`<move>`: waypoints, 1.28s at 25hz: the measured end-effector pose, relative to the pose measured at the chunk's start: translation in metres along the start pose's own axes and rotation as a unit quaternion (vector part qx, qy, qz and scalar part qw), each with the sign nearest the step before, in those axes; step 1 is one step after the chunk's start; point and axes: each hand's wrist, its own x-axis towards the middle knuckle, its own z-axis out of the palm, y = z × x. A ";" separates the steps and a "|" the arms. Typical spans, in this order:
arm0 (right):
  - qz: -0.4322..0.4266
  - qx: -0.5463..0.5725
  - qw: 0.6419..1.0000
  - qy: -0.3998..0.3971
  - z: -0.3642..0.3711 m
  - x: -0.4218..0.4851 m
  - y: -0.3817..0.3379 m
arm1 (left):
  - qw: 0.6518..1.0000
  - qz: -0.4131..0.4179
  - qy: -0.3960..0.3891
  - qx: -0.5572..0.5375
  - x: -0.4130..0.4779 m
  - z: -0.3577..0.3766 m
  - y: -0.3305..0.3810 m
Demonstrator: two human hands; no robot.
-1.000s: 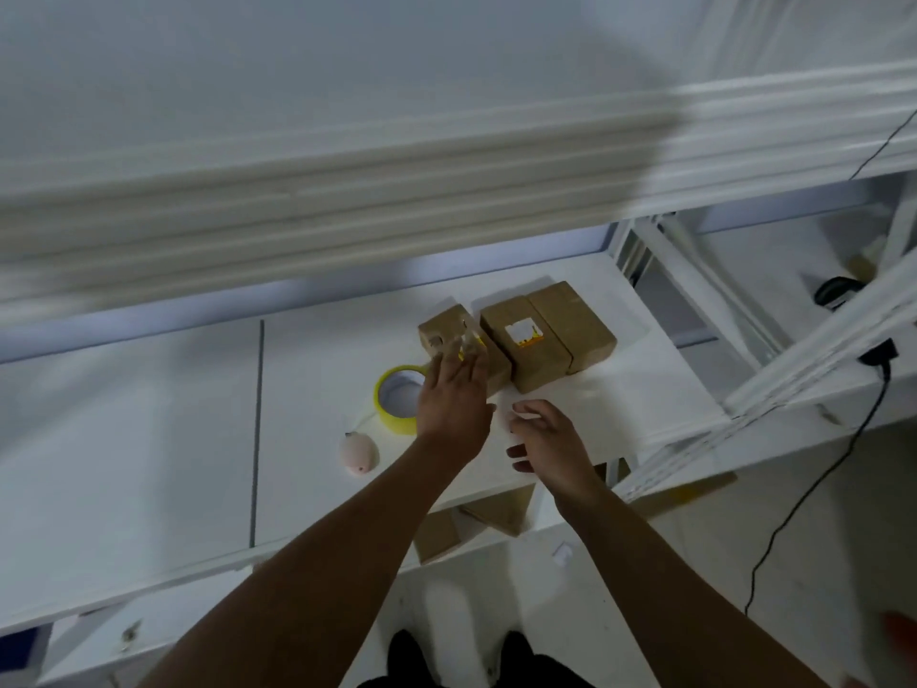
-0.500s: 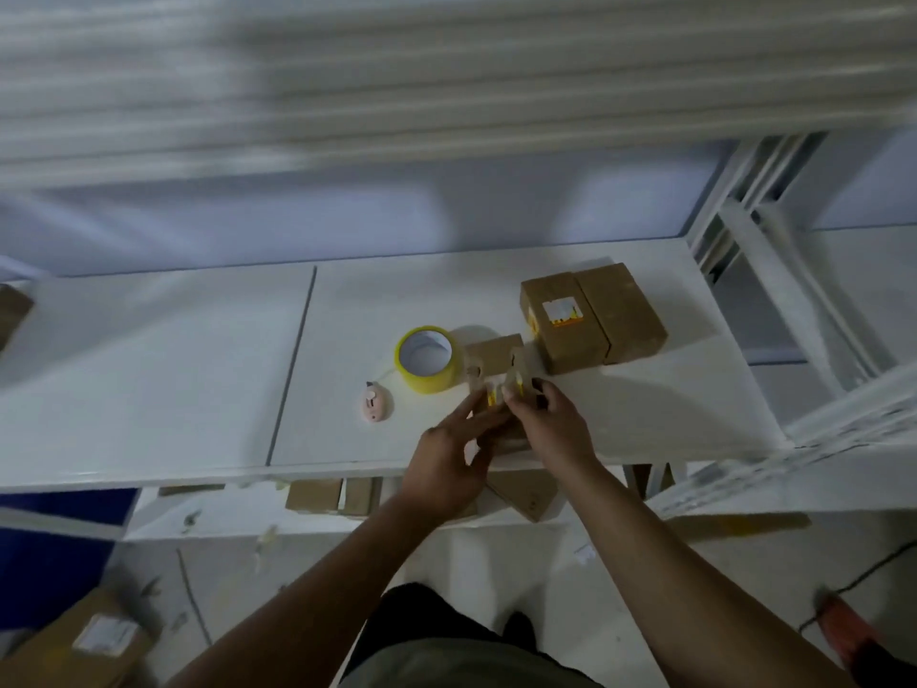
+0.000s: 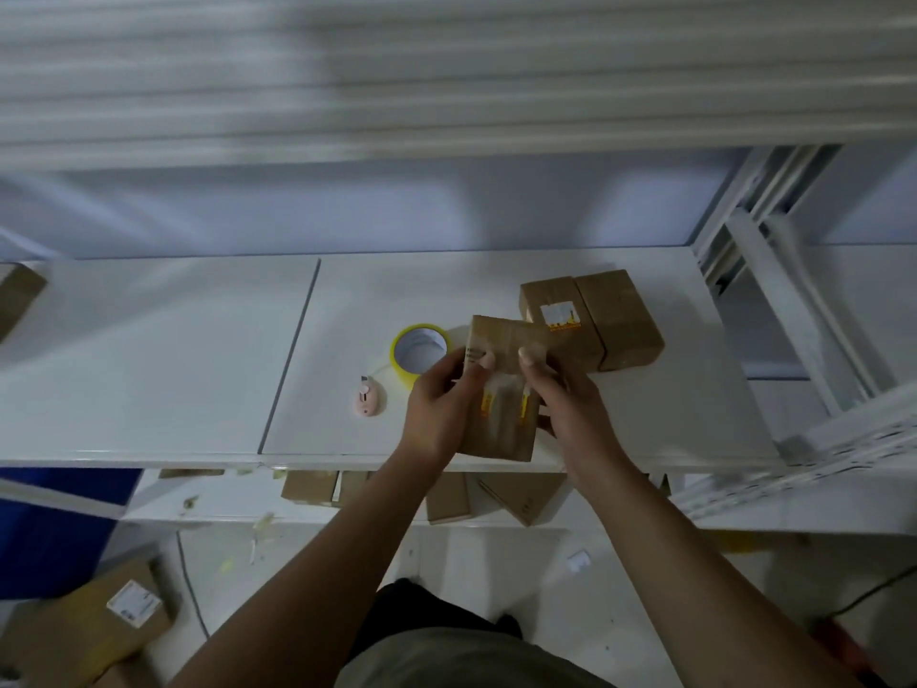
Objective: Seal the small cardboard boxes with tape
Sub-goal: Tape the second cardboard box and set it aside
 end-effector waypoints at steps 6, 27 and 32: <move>0.009 -0.068 0.997 0.022 0.002 0.003 -0.009 | 0.998 0.022 0.054 0.005 -0.014 0.013 -0.016; 0.035 -0.329 0.936 0.118 0.040 0.038 0.050 | 0.877 -0.019 0.103 0.469 0.082 -0.128 -0.039; -0.116 -0.334 0.903 0.243 0.043 0.022 0.039 | 0.845 0.010 0.042 0.533 0.109 -0.132 -0.041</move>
